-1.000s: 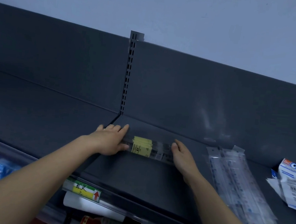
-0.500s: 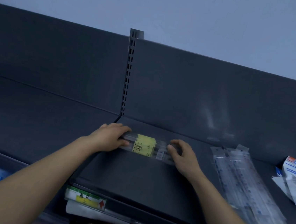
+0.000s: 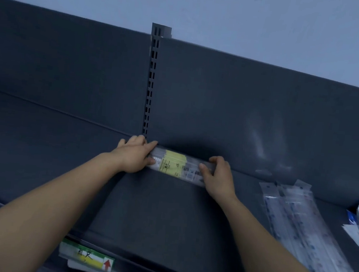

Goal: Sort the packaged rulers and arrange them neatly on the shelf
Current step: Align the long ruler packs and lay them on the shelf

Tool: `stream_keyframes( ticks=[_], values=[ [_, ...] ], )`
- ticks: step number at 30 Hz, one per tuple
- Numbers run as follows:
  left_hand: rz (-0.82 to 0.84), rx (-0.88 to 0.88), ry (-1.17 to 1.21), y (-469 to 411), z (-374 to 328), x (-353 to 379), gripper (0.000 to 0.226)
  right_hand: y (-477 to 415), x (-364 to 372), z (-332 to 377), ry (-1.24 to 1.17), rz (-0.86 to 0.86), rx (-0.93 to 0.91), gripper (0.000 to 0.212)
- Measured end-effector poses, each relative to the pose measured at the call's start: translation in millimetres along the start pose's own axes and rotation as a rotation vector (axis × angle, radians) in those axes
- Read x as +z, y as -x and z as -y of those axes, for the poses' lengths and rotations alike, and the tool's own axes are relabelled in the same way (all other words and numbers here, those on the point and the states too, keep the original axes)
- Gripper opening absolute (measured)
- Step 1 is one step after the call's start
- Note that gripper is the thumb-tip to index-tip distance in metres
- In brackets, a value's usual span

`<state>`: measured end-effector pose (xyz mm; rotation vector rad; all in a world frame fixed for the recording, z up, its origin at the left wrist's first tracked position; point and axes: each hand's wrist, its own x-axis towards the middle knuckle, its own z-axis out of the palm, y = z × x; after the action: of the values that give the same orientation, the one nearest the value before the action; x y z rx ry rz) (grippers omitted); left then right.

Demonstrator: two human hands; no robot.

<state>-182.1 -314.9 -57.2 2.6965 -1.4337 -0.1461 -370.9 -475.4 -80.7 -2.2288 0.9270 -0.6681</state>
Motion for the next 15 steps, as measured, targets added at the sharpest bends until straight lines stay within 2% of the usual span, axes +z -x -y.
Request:
stream_keyframes(
  ticks=[6,10,15],
  values=[
    [-0.038,0.032,-0.144,-17,2,2,0.062,-17,9,-2,0.032,-0.058,0.016,0.040],
    [-0.123,0.131,-0.282,-23,3,6,0.058,-23,13,-2,0.078,-0.093,0.033,0.042],
    [-0.106,0.225,-0.243,-30,8,13,0.056,-19,19,-2,0.219,-0.174,0.040,0.041]
  ],
)
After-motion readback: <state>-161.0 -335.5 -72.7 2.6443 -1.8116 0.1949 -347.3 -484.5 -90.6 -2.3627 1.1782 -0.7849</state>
